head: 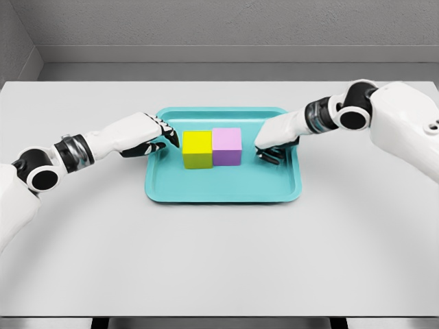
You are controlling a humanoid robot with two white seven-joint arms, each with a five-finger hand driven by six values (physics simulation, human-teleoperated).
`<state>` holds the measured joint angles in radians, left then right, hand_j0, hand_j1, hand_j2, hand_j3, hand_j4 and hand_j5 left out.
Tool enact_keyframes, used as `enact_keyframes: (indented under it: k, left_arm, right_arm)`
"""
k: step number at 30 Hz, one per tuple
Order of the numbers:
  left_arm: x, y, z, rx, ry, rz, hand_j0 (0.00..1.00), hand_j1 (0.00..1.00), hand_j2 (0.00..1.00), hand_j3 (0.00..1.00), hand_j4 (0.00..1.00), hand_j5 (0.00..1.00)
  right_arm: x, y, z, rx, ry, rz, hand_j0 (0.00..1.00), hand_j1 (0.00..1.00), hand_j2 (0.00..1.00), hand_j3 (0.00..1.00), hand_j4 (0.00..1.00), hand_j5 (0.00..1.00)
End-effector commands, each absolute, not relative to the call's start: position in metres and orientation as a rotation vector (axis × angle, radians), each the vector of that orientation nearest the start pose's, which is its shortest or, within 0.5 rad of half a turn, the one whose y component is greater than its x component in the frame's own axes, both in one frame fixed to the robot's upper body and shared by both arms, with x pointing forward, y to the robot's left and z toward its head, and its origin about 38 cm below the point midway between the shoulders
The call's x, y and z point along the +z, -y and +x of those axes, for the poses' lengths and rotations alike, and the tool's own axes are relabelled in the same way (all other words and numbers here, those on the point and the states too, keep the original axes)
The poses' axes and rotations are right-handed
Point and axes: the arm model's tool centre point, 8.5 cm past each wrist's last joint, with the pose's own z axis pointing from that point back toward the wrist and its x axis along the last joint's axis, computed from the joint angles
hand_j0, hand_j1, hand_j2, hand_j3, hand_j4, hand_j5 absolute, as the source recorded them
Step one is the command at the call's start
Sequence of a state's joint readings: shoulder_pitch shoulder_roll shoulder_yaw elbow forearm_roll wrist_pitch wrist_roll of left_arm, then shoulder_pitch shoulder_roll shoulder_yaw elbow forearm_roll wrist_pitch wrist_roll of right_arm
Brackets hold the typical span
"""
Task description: Push two cubes
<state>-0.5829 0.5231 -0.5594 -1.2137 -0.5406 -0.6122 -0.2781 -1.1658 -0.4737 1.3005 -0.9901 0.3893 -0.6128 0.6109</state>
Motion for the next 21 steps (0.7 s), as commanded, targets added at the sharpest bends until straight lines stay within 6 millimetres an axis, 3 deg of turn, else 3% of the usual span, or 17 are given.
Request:
enact_keyframes:
  k: [1, 3, 4, 7, 9, 12, 13, 15, 16, 19, 21]
  left_arm:
    - [0.15, -0.245, 0.463, -1.796, 1.655, 0.359, 0.51, 0.51, 0.51, 0.51, 0.51, 0.51]
    - [0.151, -0.246, 0.463, -1.791, 1.658, 0.355, 0.51, 0.51, 0.51, 0.51, 0.51, 0.51]
    - [0.154, -0.252, 0.463, -1.782, 1.659, 0.36, 0.51, 0.51, 0.51, 0.51, 0.51, 0.51]
    - [0.159, -0.256, 0.46, -1.771, 1.671, 0.357, 0.51, 0.51, 0.51, 0.51, 0.51, 0.51]
    - [0.176, -0.267, 0.453, -1.778, 1.698, 0.37, 0.51, 0.51, 0.51, 0.51, 0.51, 0.51]
    - [0.193, -0.269, 0.439, -1.799, 1.747, 0.357, 0.5, 0.5, 0.5, 0.5, 0.5, 0.5]
    - [0.197, -0.272, 0.432, -1.803, 1.756, 0.351, 0.5, 0.5, 0.5, 0.5, 0.5, 0.5]
    - [0.199, -0.27, 0.418, -1.827, 1.769, 0.326, 0.5, 0.5, 0.5, 0.5, 0.5, 0.5]
    - [0.195, -0.273, 0.412, -1.835, 1.755, 0.314, 0.5, 0.5, 0.5, 0.5, 0.5, 0.5]
    - [0.193, -0.28, 0.402, -1.807, 1.764, 0.321, 0.5, 0.5, 0.5, 0.5, 0.5, 0.5]
    - [0.195, -0.274, 0.398, -1.818, 1.78, 0.306, 0.5, 0.5, 0.5, 0.5, 0.5, 0.5]
  right_arm:
    - [0.196, 0.19, 0.518, -3.306, -1.386, 0.372, 0.1, 0.1, 0.1, 0.1, 0.1, 0.1]
    - [0.215, 0.202, 0.525, -3.288, -1.453, 0.446, 0.11, 0.11, 0.11, 0.11, 0.11, 0.11]
    - [0.225, 0.218, 0.528, -3.292, -1.493, 0.499, 0.11, 0.11, 0.11, 0.11, 0.11, 0.11]
    - [0.241, 0.241, 0.533, -3.29, -1.562, 0.588, 0.12, 0.12, 0.12, 0.12, 0.12, 0.12]
    - [0.247, 0.261, 0.539, -3.324, -1.57, 0.655, 0.12, 0.12, 0.12, 0.12, 0.12, 0.12]
    - [0.243, 0.285, 0.541, -3.382, -1.558, 0.705, 0.14, 0.14, 0.14, 0.14, 0.14, 0.14]
    - [0.244, 0.299, 0.54, -3.405, -1.546, 0.739, 0.25, 0.25, 0.25, 0.25, 0.25, 0.25]
    - [0.239, 0.319, 0.543, -3.463, -1.529, 0.788, 0.87, 0.87, 0.87, 0.87, 0.87, 0.87]
    - [0.238, 0.321, 0.543, -3.471, -1.529, 0.792, 1.0, 1.0, 1.0, 1.0, 1.0, 1.0]
    - [0.238, 0.321, 0.543, -3.472, -1.534, 0.787, 1.0, 1.0, 1.0, 1.0, 1.0, 1.0]
    - [0.238, 0.321, 0.543, -3.471, -1.536, 0.786, 1.0, 1.0, 1.0, 1.0, 1.0, 1.0]
